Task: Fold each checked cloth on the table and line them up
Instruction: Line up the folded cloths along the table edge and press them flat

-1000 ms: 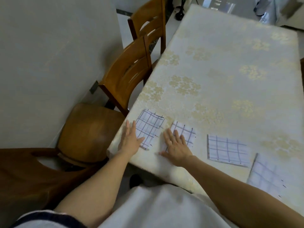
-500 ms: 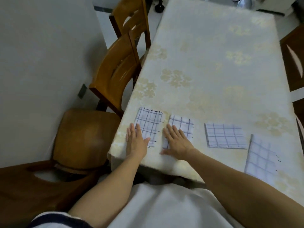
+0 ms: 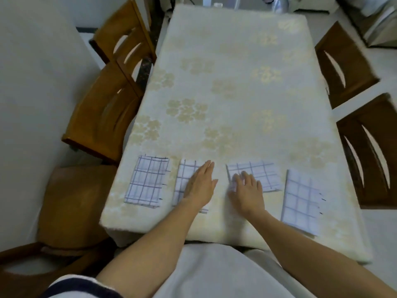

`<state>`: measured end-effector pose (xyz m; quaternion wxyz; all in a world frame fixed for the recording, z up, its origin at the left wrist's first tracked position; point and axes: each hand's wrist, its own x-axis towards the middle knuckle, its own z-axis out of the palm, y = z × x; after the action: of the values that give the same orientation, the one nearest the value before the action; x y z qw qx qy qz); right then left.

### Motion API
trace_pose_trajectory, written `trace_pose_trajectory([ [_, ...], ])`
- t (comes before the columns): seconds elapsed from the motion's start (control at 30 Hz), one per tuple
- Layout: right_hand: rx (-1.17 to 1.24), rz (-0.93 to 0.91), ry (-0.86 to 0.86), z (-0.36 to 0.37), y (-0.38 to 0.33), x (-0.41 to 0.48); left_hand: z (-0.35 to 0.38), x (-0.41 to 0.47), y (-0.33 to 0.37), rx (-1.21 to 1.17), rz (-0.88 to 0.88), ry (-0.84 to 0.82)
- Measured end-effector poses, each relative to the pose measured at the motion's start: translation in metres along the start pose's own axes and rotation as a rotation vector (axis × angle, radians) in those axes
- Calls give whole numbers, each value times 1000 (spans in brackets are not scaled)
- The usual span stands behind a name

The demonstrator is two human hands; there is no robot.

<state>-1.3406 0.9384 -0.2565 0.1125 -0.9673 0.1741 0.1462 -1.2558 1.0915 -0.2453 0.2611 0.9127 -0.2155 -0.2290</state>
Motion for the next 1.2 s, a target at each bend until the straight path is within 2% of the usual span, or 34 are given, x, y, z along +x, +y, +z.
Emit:
trace_pose_trajectory([
  [0.1, 12, -72, -49, 2, 23, -4, 14, 27, 28, 78, 2, -66],
  [0.2, 34, -190, -55, 4, 48, -5, 20, 56, 49, 182, -42, -59],
  [0.3, 76, -306, -77, 3, 73, -3, 28, 76, 65, 170, -126, -63],
  [0.4, 120, -405, 7, -1, 93, 0, 35, 80, 75, 133, -206, -127],
  [0.47, 195, -405, 84, -2, 101, 5, 39, 73, 76, 103, -244, -120],
  [0.57, 219, -417, 120, -4, 104, 16, 44, 51, 74, 17, -295, -64],
  [0.73, 58, -576, -55, -3, 85, 31, 59, 0, 67, -163, -482, 192],
  [0.93, -69, -778, -116, 5, 66, 34, 76, -37, 63, -455, -630, 425],
  [1.07, -149, -867, -161, 11, 65, 41, 83, -47, 67, -624, -685, 472],
  [1.2, -223, -935, -154, 8, 68, 50, 88, -50, 66, -602, -646, 408],
])
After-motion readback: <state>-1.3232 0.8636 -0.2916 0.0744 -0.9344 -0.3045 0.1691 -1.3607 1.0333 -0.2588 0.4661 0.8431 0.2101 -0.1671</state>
